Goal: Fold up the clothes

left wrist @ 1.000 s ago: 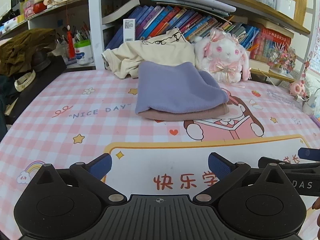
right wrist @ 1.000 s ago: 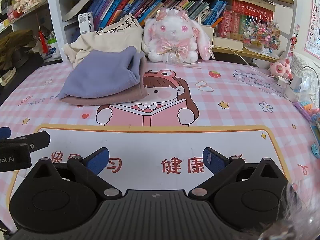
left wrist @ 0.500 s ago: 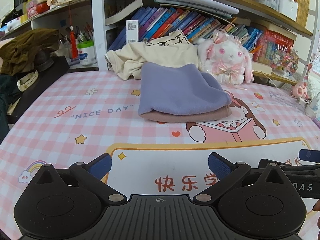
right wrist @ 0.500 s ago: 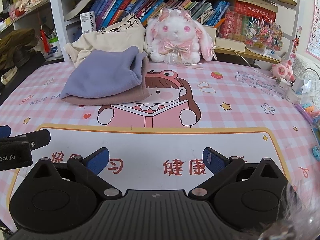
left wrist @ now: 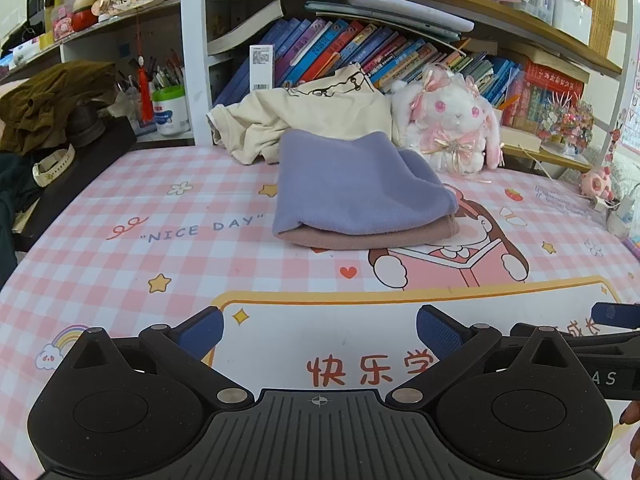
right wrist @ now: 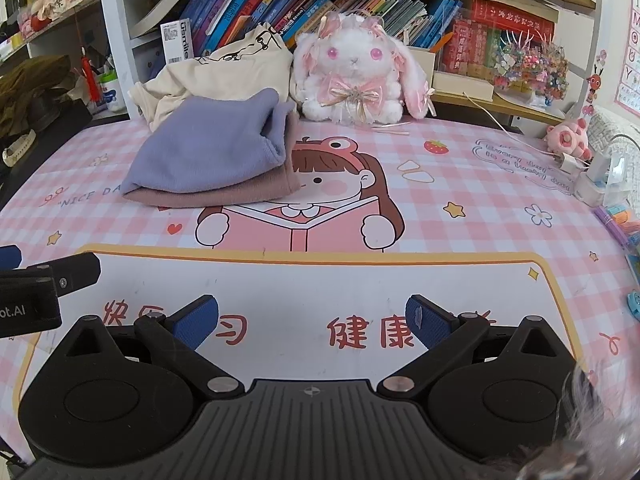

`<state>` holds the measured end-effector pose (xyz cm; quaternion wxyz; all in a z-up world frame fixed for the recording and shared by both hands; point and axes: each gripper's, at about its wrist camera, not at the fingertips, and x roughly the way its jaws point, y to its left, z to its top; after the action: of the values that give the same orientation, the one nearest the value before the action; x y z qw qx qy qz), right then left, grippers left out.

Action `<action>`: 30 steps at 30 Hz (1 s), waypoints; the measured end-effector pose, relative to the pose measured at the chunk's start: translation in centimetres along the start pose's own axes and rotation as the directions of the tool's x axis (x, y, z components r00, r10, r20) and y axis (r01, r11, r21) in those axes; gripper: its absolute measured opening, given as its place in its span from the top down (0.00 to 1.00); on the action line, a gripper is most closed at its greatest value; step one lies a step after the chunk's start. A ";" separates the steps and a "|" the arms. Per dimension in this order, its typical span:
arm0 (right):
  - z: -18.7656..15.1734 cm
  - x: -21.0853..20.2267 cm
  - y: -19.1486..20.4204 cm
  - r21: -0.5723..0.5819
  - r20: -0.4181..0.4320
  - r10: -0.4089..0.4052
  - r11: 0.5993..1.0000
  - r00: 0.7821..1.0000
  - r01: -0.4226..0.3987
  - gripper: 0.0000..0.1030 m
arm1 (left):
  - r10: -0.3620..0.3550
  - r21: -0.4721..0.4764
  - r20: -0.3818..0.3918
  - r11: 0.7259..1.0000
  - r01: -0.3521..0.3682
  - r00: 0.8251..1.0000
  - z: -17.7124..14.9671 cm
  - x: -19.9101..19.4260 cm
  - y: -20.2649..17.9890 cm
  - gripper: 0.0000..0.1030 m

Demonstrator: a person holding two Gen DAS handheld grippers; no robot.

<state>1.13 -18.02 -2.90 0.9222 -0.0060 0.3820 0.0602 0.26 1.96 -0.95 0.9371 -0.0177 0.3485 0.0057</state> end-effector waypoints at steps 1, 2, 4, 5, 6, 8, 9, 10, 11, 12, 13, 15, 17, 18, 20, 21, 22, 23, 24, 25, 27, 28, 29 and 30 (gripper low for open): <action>0.0 0.0 0.0 0.000 0.000 0.000 1.000 1.000 0.000 0.02 | 0.000 0.000 0.000 1.000 0.000 1.000 0.0 0.0 0.0 0.00; 0.0 0.0 0.0 0.000 -0.001 0.001 1.000 1.000 -0.001 0.02 | 0.000 -0.001 -0.001 1.000 0.000 1.000 0.0 0.0 0.0 0.00; 0.0 0.0 0.0 -0.001 -0.002 0.002 1.000 1.000 -0.002 0.02 | 0.002 -0.001 -0.003 1.000 -0.002 1.000 -0.1 0.0 -0.1 0.00; 0.0 0.0 0.0 -0.001 -0.002 0.003 1.000 1.000 -0.003 0.02 | 0.003 -0.001 -0.003 1.000 -0.003 1.000 -0.1 0.0 -0.1 0.00; 0.0 0.0 0.0 -0.002 -0.003 0.003 1.000 1.000 -0.003 0.02 | 0.003 0.000 -0.003 1.000 -0.003 1.000 -0.1 -0.1 -0.1 0.00; -0.1 0.0 0.0 -0.001 -0.003 0.003 1.000 1.000 -0.003 0.02 | 0.002 0.000 -0.003 1.000 -0.002 1.000 -0.1 -0.1 -0.1 0.00; -0.1 0.0 0.0 0.000 -0.003 0.004 1.000 1.000 -0.004 0.02 | 0.001 -0.001 -0.003 1.000 -0.001 1.000 -0.1 -0.1 -0.1 0.00; -0.1 0.0 0.0 0.000 -0.004 0.004 1.000 1.000 -0.004 0.02 | 0.000 -0.003 -0.004 1.000 0.000 1.000 -0.1 -0.1 -0.1 0.00; -0.1 -0.1 0.0 0.001 -0.004 0.004 1.000 1.000 -0.004 0.02 | -0.002 -0.005 -0.005 1.000 0.002 1.000 -0.2 -0.1 -0.1 0.00; -0.1 -0.1 0.0 0.001 -0.004 0.004 1.000 1.000 -0.004 0.02 | -0.003 -0.007 -0.006 1.000 0.003 1.000 -0.2 -0.1 -0.1 0.00; -0.1 -0.1 0.0 0.001 -0.004 0.005 1.000 1.000 -0.005 0.02 | -0.002 -0.008 -0.007 1.000 0.002 1.000 -0.2 -0.1 -0.1 0.00; -0.1 -0.1 0.0 0.002 -0.004 0.005 1.000 1.000 -0.005 0.02 | -0.001 -0.009 -0.005 1.000 0.001 1.000 -0.2 -0.1 -0.1 0.00; -0.1 -0.1 0.0 0.001 -0.005 0.006 1.000 1.000 -0.006 0.02 | -0.001 -0.008 -0.005 1.000 0.001 1.000 -0.2 -0.2 -0.2 0.00; -0.1 -0.1 0.0 0.000 -0.005 0.007 1.000 1.000 -0.007 0.02 | -0.001 -0.008 -0.004 1.000 0.001 1.000 -0.2 -0.2 -0.2 0.00; -0.1 -0.1 0.0 0.000 -0.006 0.009 1.000 1.000 -0.009 0.02 | 0.000 -0.008 -0.005 1.000 0.000 1.000 -0.2 -0.2 -0.2 0.00; -0.1 -0.1 0.0 -0.001 -0.006 0.009 1.000 1.000 -0.009 0.02 | 0.000 -0.008 -0.006 1.000 0.000 1.000 -0.2 -0.2 -0.2 0.00; -0.2 -0.1 0.0 -0.001 -0.006 0.010 1.000 1.000 -0.010 0.02 | 0.000 -0.009 -0.007 1.000 0.000 1.000 -0.2 -0.1 -0.2 0.00; -0.2 -0.1 -0.1 -0.002 -0.007 0.011 1.000 1.000 -0.011 0.02 | -0.001 -0.010 -0.009 1.000 0.001 1.000 -0.2 -0.1 -0.1 0.00; -0.2 -0.1 -0.1 -0.002 -0.008 0.011 1.000 1.000 -0.011 0.02 | -0.002 -0.011 -0.010 1.000 0.001 1.000 -0.2 -0.1 -0.2 0.00; -0.2 -0.1 -0.1 -0.002 -0.009 0.012 1.000 1.000 -0.012 0.02 | -0.007 -0.012 -0.011 1.000 0.007 1.000 -0.2 -0.2 -0.2 0.00; -0.2 0.0 -0.1 -0.002 -0.011 0.013 1.000 1.000 -0.013 0.02 | -0.013 -0.015 -0.008 1.000 0.013 1.000 -0.3 -0.3 -0.1 0.00; -0.2 0.0 -0.1 -0.001 -0.012 0.014 1.000 1.000 -0.014 0.02 | -0.009 -0.013 -0.006 1.000 0.009 1.000 -0.4 -0.3 -0.2 0.00; -0.2 0.0 -0.1 -0.002 -0.013 0.014 1.000 1.000 -0.014 0.02 | -0.005 -0.008 -0.005 1.000 0.005 1.000 -0.4 -0.4 -0.3 0.00; -0.2 0.0 0.0 -0.002 -0.015 0.015 1.000 1.000 -0.015 0.02 | -0.001 -0.003 -0.003 1.000 0.001 1.000 -0.4 -0.4 -0.3 0.00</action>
<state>0.98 -18.08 -3.10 0.9188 -0.0047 0.3888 0.0676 -0.28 1.62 -1.02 0.9366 -0.0192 0.3498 0.0057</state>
